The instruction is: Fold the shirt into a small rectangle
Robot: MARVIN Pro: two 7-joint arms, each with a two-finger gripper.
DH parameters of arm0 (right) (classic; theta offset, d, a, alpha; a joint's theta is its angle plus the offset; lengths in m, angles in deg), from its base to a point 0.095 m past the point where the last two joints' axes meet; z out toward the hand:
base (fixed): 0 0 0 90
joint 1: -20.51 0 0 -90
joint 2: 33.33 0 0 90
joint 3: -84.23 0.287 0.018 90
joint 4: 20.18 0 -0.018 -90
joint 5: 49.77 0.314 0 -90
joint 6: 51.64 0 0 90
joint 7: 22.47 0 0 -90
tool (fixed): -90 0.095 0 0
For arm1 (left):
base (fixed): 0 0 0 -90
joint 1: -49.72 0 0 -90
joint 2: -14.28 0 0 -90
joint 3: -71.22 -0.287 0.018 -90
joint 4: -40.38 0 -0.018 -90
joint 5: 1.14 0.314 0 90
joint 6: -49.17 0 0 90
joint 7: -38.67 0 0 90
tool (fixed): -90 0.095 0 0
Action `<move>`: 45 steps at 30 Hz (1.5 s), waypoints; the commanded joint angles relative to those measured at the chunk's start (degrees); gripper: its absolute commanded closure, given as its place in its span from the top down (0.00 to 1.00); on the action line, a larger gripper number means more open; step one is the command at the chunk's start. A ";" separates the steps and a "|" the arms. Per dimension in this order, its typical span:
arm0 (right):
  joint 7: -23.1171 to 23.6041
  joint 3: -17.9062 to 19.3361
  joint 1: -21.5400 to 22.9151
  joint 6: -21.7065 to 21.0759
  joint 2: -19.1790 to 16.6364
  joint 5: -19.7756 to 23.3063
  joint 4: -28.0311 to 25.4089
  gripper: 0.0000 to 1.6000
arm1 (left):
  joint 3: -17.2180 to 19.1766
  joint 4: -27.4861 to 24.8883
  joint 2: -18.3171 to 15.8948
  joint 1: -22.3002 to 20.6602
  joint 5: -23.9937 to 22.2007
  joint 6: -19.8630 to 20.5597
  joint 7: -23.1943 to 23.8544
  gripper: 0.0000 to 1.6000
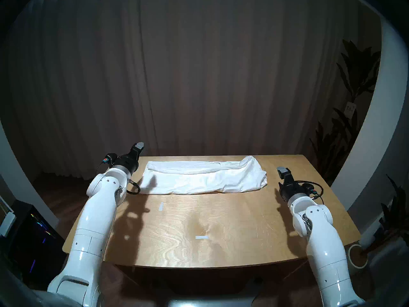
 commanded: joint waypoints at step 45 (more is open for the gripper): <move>-8.46 -7.81 16.82 3.90 4.14 -1.66 18.10 1.00 | -1.37 -15.25 -7.54 12.46 12.42 -0.51 -1.04 1.00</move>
